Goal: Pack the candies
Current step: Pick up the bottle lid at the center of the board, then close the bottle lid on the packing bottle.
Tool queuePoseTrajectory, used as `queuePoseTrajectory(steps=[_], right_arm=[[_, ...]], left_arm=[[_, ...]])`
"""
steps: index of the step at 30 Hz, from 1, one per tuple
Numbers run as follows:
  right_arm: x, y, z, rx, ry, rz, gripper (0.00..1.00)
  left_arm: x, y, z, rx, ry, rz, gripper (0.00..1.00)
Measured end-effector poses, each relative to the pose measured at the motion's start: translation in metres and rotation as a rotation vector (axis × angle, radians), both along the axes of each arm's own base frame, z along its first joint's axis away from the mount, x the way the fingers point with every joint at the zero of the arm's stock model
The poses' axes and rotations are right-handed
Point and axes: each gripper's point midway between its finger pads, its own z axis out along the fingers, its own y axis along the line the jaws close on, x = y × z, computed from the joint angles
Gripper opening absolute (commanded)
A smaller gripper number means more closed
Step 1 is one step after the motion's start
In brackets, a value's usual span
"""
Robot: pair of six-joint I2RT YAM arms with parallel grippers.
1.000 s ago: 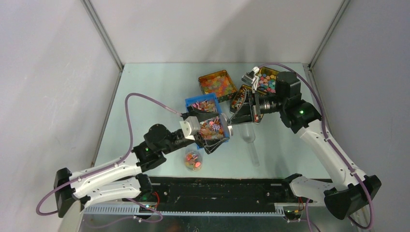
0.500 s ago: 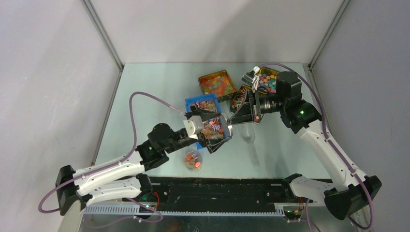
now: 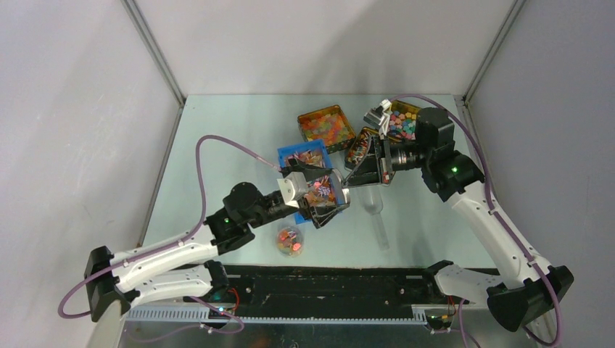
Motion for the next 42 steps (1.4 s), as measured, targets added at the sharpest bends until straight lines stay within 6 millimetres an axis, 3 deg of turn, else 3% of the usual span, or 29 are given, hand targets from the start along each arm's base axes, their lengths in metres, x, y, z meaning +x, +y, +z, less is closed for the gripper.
queuePoseTrajectory(steps=[3,8,15,24,33,37,42], right_arm=[[0.0,0.0,0.0,0.0,-0.001,-0.001,0.02],[0.0,0.0,-0.001,-0.004,-0.002,-0.004,0.18],[0.002,-0.001,-0.006,-0.021,0.0,-0.019,0.35],[0.013,-0.007,-0.023,-0.079,0.004,-0.082,0.7],[0.024,-0.021,-0.061,-0.228,0.015,-0.186,0.99],[0.024,-0.027,-0.075,-0.286,0.005,-0.201,1.0],[0.026,-0.032,-0.092,-0.356,0.011,-0.212,1.0]], left_arm=[[-0.001,0.0,-0.001,0.005,0.002,-0.003,0.87],[-0.001,0.0,-0.002,0.011,0.005,-0.005,0.81],[-0.002,0.003,-0.005,0.024,0.013,-0.004,0.8],[-0.005,0.017,-0.011,0.061,0.037,0.022,0.8],[-0.012,0.055,-0.065,0.241,0.144,0.095,0.8],[-0.018,0.078,-0.098,0.318,0.22,0.136,0.79],[-0.021,0.101,-0.123,0.38,0.318,0.208,0.77]])
